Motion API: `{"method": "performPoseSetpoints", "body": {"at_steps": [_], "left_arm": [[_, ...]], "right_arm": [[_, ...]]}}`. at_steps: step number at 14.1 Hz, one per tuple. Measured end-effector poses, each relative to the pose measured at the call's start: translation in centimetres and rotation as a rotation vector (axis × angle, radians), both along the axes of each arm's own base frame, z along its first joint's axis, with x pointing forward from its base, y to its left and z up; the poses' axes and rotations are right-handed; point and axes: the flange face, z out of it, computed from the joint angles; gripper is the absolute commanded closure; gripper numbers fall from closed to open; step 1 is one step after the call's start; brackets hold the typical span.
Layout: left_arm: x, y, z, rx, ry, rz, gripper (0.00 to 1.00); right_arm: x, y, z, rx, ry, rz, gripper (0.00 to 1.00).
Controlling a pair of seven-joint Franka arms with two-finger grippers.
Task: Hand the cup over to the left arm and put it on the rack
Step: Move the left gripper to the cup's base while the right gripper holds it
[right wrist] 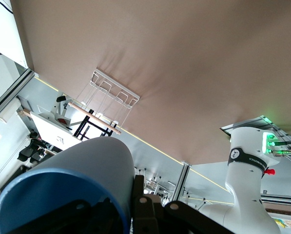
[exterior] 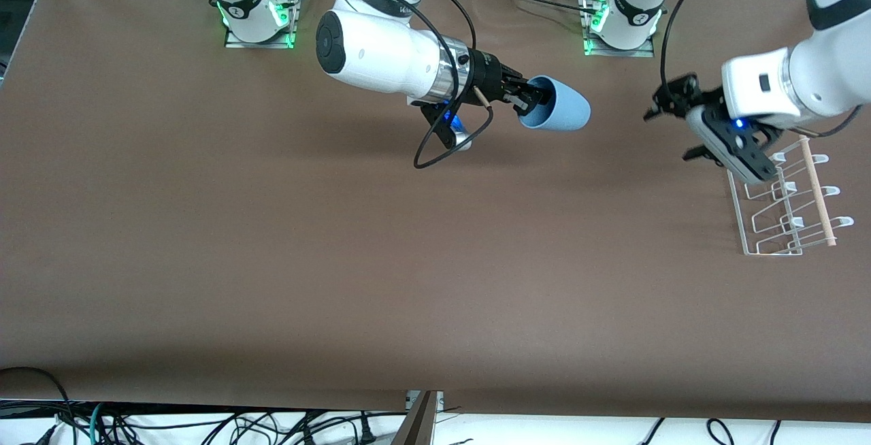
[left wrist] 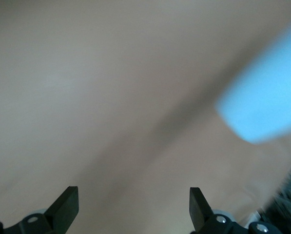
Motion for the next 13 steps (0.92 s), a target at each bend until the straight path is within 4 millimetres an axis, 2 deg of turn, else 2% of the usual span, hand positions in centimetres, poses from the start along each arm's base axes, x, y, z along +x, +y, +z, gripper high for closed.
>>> {"method": "performPoseSetpoints", "body": {"at_steps": [1,3,5,7,10,13], "left_arm": [[-0.7,-1.0,0.7,-0.048,-0.001,-0.052,0.00],[-2.0,-4.4,1.9,-0.132,-0.011,-0.133,0.00],[-3.2,-7.8,2.5,-0.175,-0.021,-0.209,0.00],[-3.6,-10.2,2.7,-0.207,-0.082,-0.315,0.00],[-2.9,-11.3,2.6,-0.253,-0.207,-0.457,0.00],[-2.2,-11.2,2.8,-0.263,-0.278,-0.483,0.00]], "right_arm": [[0.0,0.0,0.0,0.000,0.000,0.000,1.00],[-0.1,0.1,0.0,0.001,-0.001,-0.001,1.00],[-0.2,0.2,0.0,0.003,-0.004,-0.004,1.00],[-0.2,0.3,0.1,0.004,-0.007,-0.006,1.00],[-0.2,0.3,0.1,0.005,-0.008,-0.007,1.00],[-0.2,0.3,0.1,0.005,-0.008,-0.007,1.00]]}}
